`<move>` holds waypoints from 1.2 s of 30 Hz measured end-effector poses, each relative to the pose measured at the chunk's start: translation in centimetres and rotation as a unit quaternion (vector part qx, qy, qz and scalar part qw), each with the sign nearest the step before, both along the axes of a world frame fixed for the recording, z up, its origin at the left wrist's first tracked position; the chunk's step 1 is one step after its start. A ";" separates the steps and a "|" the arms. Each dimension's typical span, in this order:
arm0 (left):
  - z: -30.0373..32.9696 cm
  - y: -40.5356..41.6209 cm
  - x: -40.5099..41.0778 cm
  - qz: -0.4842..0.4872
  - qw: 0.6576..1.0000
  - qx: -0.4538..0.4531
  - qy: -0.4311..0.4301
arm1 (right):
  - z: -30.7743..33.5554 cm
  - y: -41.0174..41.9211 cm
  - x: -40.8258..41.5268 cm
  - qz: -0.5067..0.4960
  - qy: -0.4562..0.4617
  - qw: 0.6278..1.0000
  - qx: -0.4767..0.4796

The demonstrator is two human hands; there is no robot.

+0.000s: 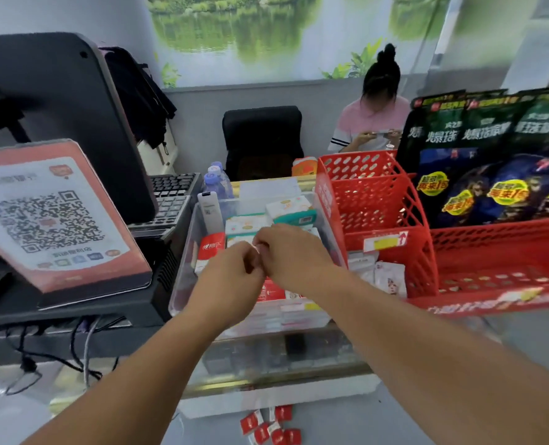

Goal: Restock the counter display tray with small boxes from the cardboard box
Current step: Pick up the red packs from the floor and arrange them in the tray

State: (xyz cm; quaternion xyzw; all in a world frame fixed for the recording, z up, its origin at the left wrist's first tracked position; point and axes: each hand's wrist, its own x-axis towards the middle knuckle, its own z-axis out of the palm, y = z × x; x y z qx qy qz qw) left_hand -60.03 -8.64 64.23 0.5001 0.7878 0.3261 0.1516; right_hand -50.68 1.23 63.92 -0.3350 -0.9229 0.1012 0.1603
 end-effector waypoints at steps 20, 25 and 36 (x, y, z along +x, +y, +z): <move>-18.8 -9.8 3.5 -0.208 0.915 -0.322 -0.126 | -20.7 -12.4 11.3 -0.085 0.107 0.990 -0.030; -32.6 -10.2 3.2 -0.193 0.884 -0.418 -0.086 | -32.0 -13.2 14.6 -0.108 0.029 0.988 -0.110; -64.7 -13.9 2.1 -0.190 0.835 -0.516 0.013 | -63.6 -15.8 15.9 -0.081 -0.104 0.960 -0.248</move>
